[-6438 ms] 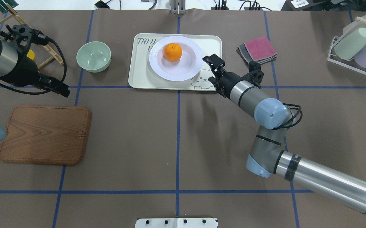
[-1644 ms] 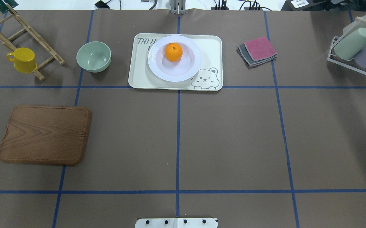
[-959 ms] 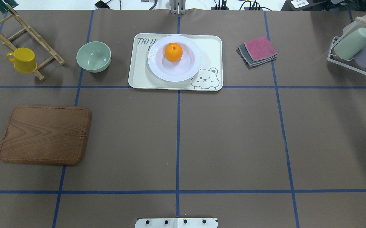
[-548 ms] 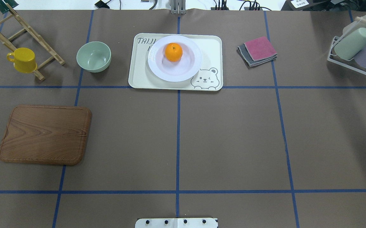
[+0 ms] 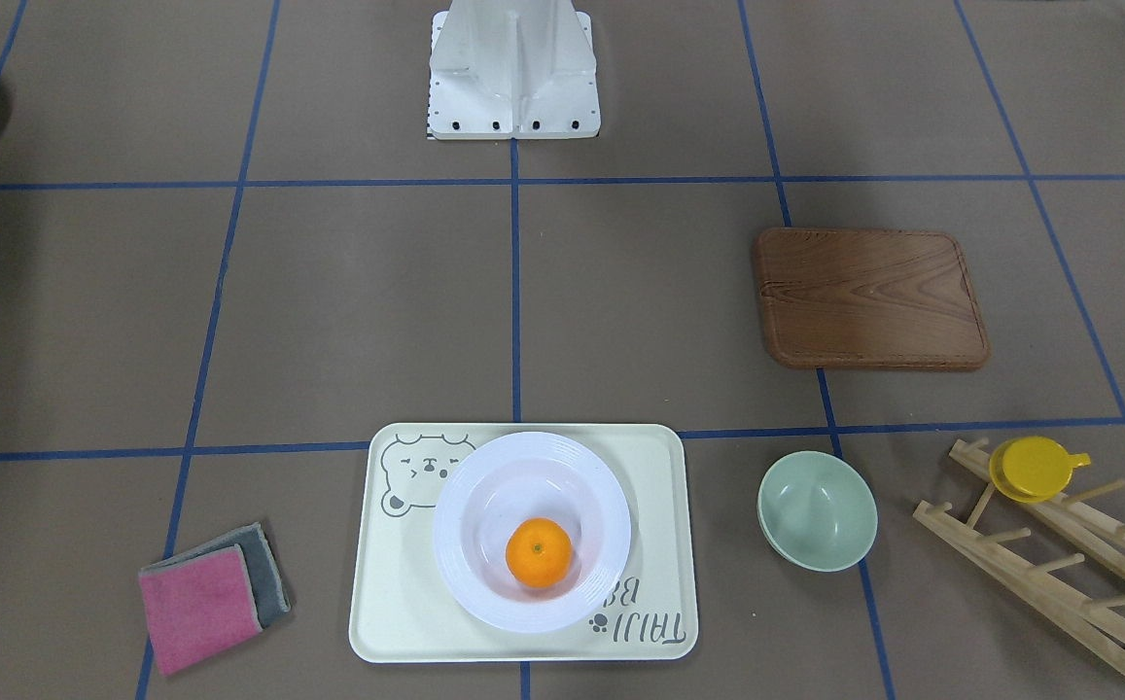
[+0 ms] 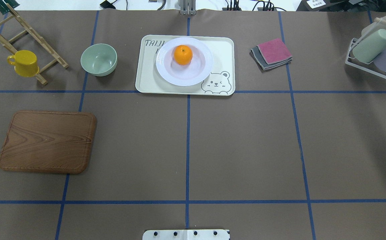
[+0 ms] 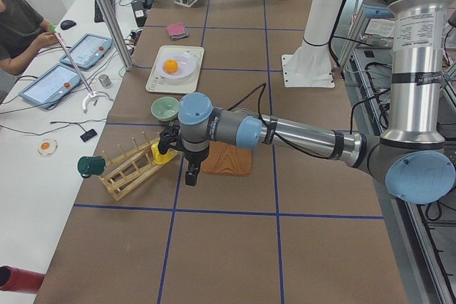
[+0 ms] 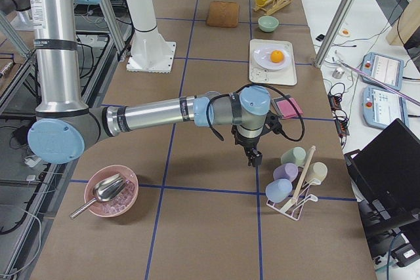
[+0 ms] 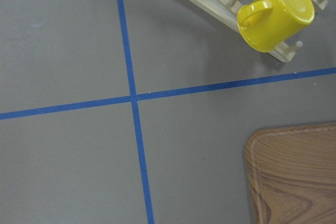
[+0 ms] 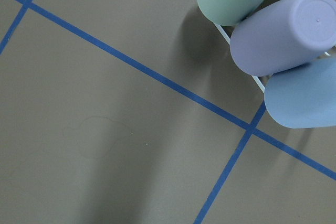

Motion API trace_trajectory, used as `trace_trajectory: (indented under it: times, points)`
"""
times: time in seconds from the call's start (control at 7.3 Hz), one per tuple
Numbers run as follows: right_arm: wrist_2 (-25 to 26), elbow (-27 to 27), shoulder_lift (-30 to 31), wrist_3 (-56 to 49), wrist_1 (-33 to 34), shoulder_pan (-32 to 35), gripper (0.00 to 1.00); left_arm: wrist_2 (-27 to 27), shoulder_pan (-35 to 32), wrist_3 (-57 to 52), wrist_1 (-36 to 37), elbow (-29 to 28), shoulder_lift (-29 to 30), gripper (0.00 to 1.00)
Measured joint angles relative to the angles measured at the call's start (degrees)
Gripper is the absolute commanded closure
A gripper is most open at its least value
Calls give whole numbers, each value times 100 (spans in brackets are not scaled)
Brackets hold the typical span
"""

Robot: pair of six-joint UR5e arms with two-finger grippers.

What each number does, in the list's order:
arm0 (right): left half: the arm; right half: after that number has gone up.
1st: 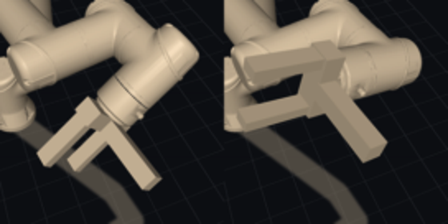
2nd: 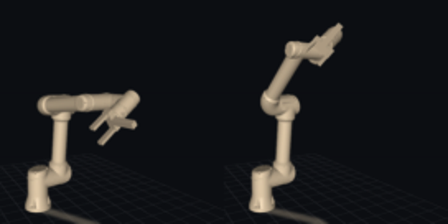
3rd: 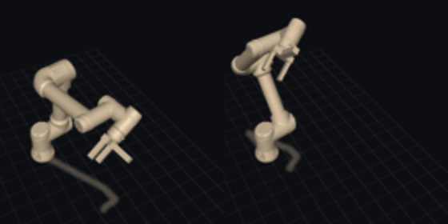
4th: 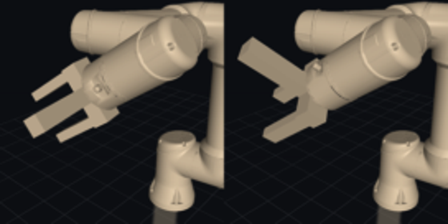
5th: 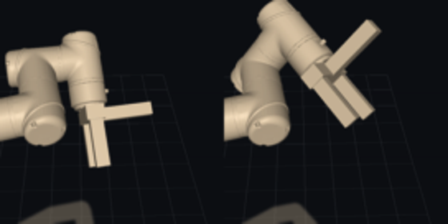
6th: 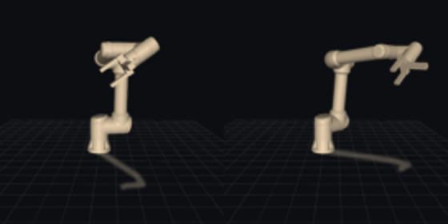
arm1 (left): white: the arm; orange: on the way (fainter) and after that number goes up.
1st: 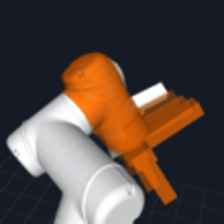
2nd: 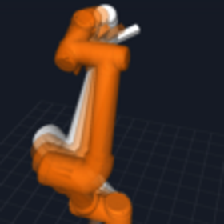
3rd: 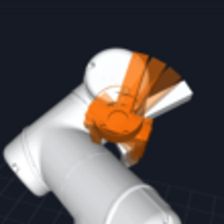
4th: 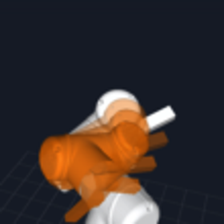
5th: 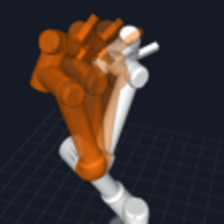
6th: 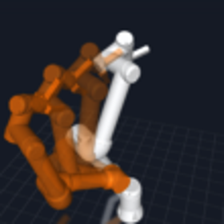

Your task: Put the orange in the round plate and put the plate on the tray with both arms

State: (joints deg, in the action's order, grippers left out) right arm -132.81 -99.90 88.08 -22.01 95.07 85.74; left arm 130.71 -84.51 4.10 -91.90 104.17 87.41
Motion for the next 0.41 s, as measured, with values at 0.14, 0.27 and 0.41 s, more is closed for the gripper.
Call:
trace_trajectory:
  times: [0.14,0.27,0.41]
  points:
    - [111,23,-18,1,-3,-23,0,-70,31,1,-12,7,8,0]
    - [153,57,-30,3,-7,-34,0,-80,43,22,-12,9,33,0]
    - [161,73,-33,3,-11,-36,0,-37,52,43,-23,7,77,0]
